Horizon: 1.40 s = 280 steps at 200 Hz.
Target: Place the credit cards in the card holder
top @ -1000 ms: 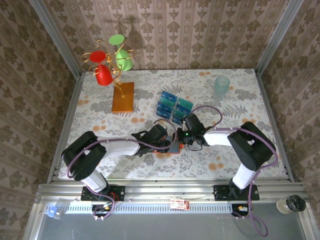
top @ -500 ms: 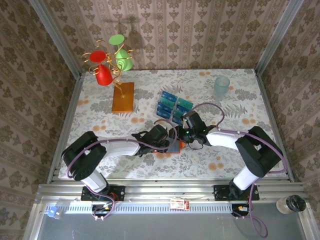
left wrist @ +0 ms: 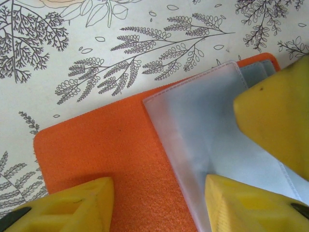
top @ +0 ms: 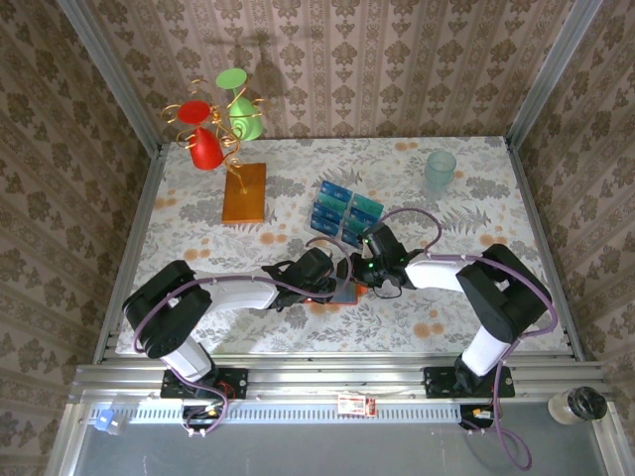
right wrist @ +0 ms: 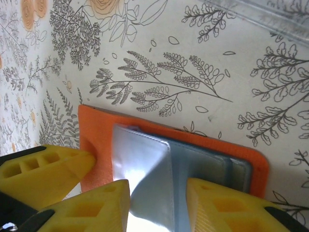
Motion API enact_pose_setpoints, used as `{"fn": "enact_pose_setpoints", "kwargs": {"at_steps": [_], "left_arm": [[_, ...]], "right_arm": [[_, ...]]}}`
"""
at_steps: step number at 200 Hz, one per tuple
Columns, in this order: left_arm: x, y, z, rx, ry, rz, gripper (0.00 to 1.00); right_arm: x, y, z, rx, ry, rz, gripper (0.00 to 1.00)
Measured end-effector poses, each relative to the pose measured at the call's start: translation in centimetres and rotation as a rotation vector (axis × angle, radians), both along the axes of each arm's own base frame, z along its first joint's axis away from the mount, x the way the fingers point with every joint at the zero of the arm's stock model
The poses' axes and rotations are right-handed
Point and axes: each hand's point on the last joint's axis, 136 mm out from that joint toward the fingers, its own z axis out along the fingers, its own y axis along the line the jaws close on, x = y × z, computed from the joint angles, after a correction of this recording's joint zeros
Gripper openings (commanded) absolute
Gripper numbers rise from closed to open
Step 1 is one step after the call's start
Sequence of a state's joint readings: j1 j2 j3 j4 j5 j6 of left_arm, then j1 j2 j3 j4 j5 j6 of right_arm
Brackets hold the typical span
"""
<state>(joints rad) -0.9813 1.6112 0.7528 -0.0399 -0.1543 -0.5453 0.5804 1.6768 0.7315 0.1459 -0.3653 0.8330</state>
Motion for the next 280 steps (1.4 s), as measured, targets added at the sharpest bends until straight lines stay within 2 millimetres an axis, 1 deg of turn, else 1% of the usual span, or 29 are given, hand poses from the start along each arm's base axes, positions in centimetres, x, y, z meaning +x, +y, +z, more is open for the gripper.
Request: {"fn": "enact_pose_setpoints", "kwargs": {"at_steps": [63,98,115,141,159,169,183,210,233,257,270,280], "left_arm": [[0.0,0.0,0.0,0.0,0.0,0.001,0.56],[0.1,0.0,0.4,-0.007,-0.008,0.002,0.58],[0.1,0.0,1.2,-0.022,-0.018,0.003,0.59],[0.0,0.4,3.4,-0.056,-0.043,0.008,0.64],[0.2,1.5,5.0,-0.085,-0.063,0.029,0.66],[0.3,2.3,5.8,-0.098,-0.072,0.046,0.66],[0.5,3.5,6.6,-0.115,-0.08,0.073,0.67],[0.7,5.9,7.4,-0.13,-0.088,0.128,0.67],[0.8,7.6,7.8,-0.138,-0.093,0.167,0.67],[0.7,9.1,7.4,-0.128,-0.081,0.202,0.67],[0.6,9.6,7.2,-0.125,-0.072,0.216,0.67],[0.9,9.7,7.6,-0.142,-0.083,0.228,0.67]], "right_arm": [[-0.2,0.6,0.3,0.03,0.012,0.026,0.34],[-0.1,1.6,1.4,0.049,0.002,0.066,0.34],[-0.3,2.1,2.1,0.057,-0.007,0.084,0.4],[-0.2,2.9,3.5,0.072,-0.026,0.098,0.52],[0.0,3.6,4.8,0.089,-0.048,0.106,0.57],[0.1,4.0,5.5,0.097,-0.064,0.112,0.63],[0.2,4.6,6.1,0.101,-0.077,0.114,0.65],[-0.1,5.4,6.3,0.099,-0.079,0.115,0.66],[0.0,6.5,6.1,0.097,-0.073,0.122,0.66],[0.1,7.7,5.3,0.097,-0.056,0.131,0.66],[0.0,8.2,4.5,0.093,-0.043,0.138,0.65],[-0.3,8.4,3.5,0.08,-0.022,0.145,0.65]]}}
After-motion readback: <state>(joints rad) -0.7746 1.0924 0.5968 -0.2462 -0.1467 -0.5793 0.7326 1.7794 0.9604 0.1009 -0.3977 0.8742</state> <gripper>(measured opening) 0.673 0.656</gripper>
